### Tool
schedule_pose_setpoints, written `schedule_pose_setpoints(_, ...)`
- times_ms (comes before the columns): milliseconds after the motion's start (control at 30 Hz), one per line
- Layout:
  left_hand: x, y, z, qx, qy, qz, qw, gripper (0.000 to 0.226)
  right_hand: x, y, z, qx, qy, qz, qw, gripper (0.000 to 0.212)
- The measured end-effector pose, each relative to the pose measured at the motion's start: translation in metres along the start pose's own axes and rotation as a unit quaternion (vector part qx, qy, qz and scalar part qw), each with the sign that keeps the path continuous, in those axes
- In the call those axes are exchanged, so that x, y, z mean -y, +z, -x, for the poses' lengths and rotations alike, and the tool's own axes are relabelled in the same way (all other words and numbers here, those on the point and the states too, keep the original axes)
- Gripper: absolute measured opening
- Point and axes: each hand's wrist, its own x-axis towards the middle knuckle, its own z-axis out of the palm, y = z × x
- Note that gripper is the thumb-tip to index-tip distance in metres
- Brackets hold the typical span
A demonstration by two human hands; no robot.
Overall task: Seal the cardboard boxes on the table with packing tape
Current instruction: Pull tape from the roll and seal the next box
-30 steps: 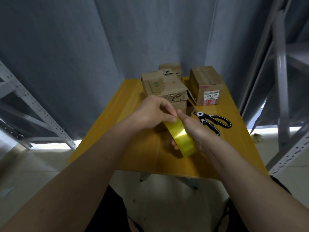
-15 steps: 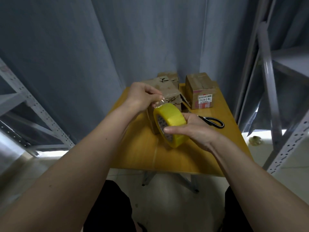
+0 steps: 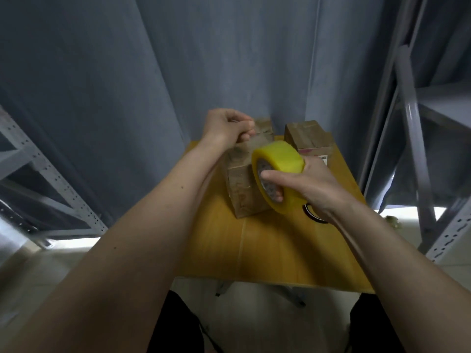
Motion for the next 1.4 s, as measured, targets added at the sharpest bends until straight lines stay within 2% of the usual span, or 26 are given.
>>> schedule_pose_setpoints(167, -0.008, 0.000, -0.008, 0.010, 0.005, 0.054, 0.998, 0.022, 0.000, -0.007, -0.003, 0.006, 0.025, 0.051, 0.998, 0.028)
schedule_pose_setpoints(267, -0.011, -0.004, -0.015, 0.020, 0.000, 0.058, 0.998, 0.003, -0.002, -0.007, -0.004, -0.082, 0.001, 0.053, 0.995, 0.012)
schedule_pose_setpoints(367, -0.011, -0.013, -0.019, 0.097, -0.018, 0.028, 0.995, 0.013, -0.004, -0.007, -0.004, -0.145, 0.004, 0.005, 0.989, 0.010)
schedule_pose_setpoints(433, -0.010, -0.014, -0.019, 0.123, -0.014, -0.023, 0.992, 0.020, -0.004, -0.007, -0.005, -0.143, 0.028, -0.005, 0.989, 0.015)
schedule_pose_setpoints(567, -0.005, -0.009, -0.019, 0.088, -0.013, -0.053, 0.995, 0.026, -0.001, -0.008, -0.007, -0.110, 0.036, -0.024, 0.993, 0.010)
schedule_pose_setpoints(633, -0.004, -0.008, -0.020, 0.087, -0.012, -0.076, 0.993, 0.042, -0.002, -0.009, -0.006, -0.098, 0.045, -0.033, 0.994, 0.010)
schedule_pose_setpoints(700, -0.005, -0.007, -0.021, 0.082, -0.007, -0.098, 0.992, 0.070, -0.005, -0.009, -0.005, -0.093, 0.056, -0.038, 0.993, 0.011)
schedule_pose_setpoints(767, -0.005, -0.007, -0.021, 0.055, -0.021, -0.082, 0.995, 0.084, -0.008, -0.009, -0.004, -0.093, 0.053, -0.039, 0.993, 0.012)
schedule_pose_setpoints(867, 0.000, -0.007, -0.022, 0.026, -0.070, 0.002, 0.997, 0.069, -0.008, -0.012, -0.004, -0.086, 0.034, -0.026, 0.995, 0.012)
schedule_pose_setpoints(1000, 0.007, -0.008, -0.021, 0.044, -0.070, 0.051, 0.995, 0.019, -0.002, -0.016, -0.002, -0.057, 0.030, -0.023, 0.998, 0.016)
schedule_pose_setpoints(1033, 0.008, -0.006, -0.021, 0.046, -0.067, 0.051, 0.995, 0.012, 0.001, -0.017, -0.002, -0.046, 0.030, -0.027, 0.998, 0.021)
schedule_pose_setpoints(1133, 0.010, 0.000, -0.026, 0.018, -0.062, 0.061, 0.996, 0.005, 0.013, -0.019, 0.001, 0.020, 0.018, -0.004, 1.000, 0.042)
schedule_pose_setpoints(1200, 0.006, 0.003, -0.030, -0.006, -0.050, 0.078, 0.996, 0.015, 0.021, -0.021, 0.001, 0.035, 0.002, 0.028, 0.999, 0.049)
schedule_pose_setpoints(1267, 0.000, 0.004, -0.035, -0.035, -0.018, 0.056, 0.998, 0.020, 0.028, -0.021, -0.004, -0.010, -0.023, 0.018, 1.000, 0.046)
schedule_pose_setpoints(1333, -0.008, 0.005, -0.041, -0.069, 0.024, 0.032, 0.997, 0.019, 0.034, -0.020, -0.011, -0.085, -0.045, 0.000, 0.995, 0.033)
schedule_pose_setpoints(1400, -0.015, 0.005, -0.049, -0.097, 0.046, 0.048, 0.993, 0.018, 0.039, -0.018, -0.022, -0.147, -0.076, 0.028, 0.986, 0.020)
